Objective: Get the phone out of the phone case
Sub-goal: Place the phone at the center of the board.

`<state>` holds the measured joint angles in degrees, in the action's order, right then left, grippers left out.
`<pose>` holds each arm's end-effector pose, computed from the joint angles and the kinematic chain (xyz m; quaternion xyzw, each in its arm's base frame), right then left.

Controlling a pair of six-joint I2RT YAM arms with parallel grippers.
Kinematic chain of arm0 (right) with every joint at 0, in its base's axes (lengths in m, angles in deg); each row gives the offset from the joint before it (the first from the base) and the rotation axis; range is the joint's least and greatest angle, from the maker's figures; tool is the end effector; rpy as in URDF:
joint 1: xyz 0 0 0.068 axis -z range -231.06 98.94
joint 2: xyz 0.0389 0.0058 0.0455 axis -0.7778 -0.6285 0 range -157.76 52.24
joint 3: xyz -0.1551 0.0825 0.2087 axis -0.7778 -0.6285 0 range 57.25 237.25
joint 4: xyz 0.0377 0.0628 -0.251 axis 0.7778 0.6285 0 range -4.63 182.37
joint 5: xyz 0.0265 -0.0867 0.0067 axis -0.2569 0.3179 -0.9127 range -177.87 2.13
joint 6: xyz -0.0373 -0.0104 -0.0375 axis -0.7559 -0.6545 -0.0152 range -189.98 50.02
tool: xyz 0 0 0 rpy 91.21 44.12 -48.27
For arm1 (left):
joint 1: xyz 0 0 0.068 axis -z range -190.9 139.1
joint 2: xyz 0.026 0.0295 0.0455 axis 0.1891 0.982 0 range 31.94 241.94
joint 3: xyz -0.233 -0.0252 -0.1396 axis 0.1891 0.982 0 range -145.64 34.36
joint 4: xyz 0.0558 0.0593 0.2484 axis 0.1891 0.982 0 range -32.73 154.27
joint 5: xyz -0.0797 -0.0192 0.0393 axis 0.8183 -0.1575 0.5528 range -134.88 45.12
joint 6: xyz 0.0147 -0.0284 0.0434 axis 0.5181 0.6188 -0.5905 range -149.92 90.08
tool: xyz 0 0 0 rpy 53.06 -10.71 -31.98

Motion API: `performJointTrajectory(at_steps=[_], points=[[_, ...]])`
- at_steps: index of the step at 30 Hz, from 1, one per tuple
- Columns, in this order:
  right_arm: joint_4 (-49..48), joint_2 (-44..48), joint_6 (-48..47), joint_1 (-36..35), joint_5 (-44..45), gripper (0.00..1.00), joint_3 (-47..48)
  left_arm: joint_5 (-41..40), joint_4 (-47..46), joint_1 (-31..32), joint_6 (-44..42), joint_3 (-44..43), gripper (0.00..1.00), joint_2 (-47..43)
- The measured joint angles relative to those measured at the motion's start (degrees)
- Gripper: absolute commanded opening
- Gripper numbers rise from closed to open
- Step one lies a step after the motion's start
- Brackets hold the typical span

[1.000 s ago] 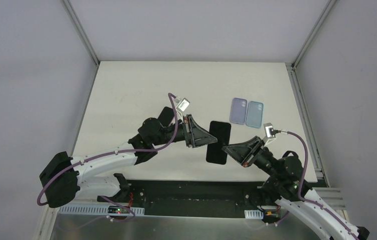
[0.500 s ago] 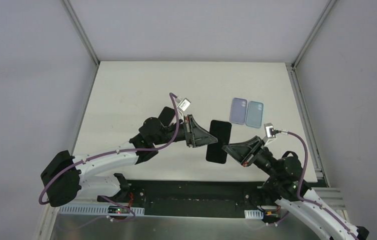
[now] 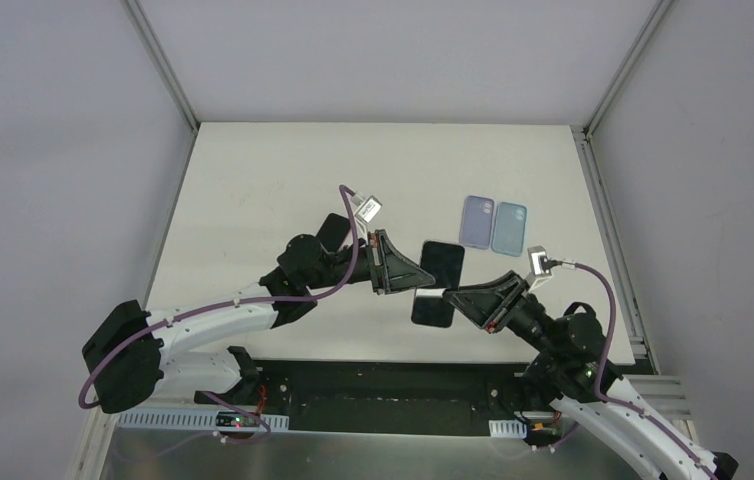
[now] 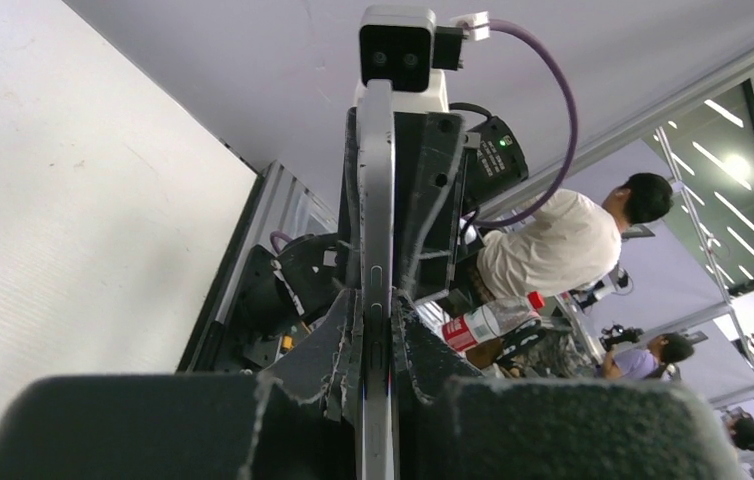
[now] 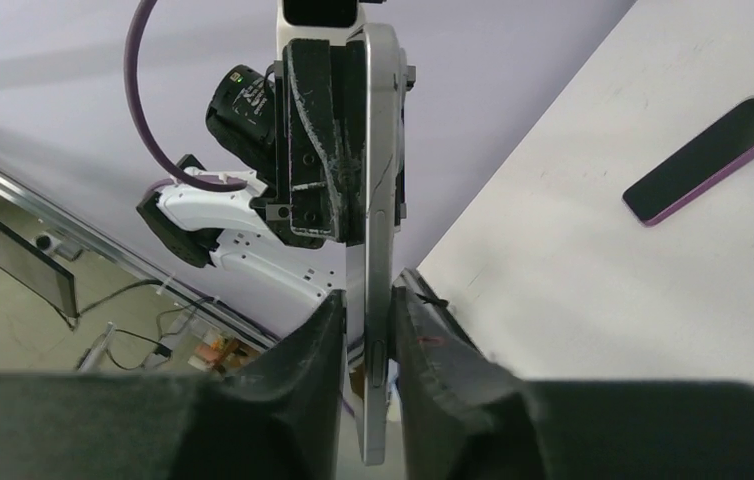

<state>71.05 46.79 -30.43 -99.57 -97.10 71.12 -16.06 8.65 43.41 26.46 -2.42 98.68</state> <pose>0.0562 0.0722 0.2760 -0.1099 0.5451 0.6089 0.5657 0.1363 -0.2193 0.3192 0.1919 0.5684 -0.7297 0.3280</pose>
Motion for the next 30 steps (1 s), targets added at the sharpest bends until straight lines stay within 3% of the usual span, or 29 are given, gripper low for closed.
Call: performJointTrajectory(at_steps=[3,6,12,15,18,21,30], points=[[2.7,-0.1,-0.1,0.0,0.2,0.84,0.5,-0.1,0.7,0.0,-0.1,0.1,0.0,0.0],[8.3,-0.5,-0.3,0.0,1.4,0.99,2.8,-0.1,1.6,-0.6,-0.1,0.3,0.0,-0.2],[20.8,2.1,-1.5,0.0,6.4,1.0,8.5,0.7,6.3,-5.1,-0.9,0.8,0.0,-3.6],[27.1,4.8,-1.9,0.0,10.4,0.99,10.3,-0.5,19.2,-7.6,-6.4,-0.8,0.0,-7.6],[31.7,5.2,-2.1,0.0,13.5,0.99,10.7,-6.8,39.6,-8.3,-14.9,-7.2,0.0,-9.7],[36.1,5.2,-2.1,0.0,15.9,0.99,10.6,-12.2,53.2,-9.2,-21.0,-12.9,0.0,-8.9],[39.9,5.2,-0.7,0.0,17.9,0.99,9.5,-18.0,75.0,-14.0,-30.9,-21.9,0.0,4.0]])
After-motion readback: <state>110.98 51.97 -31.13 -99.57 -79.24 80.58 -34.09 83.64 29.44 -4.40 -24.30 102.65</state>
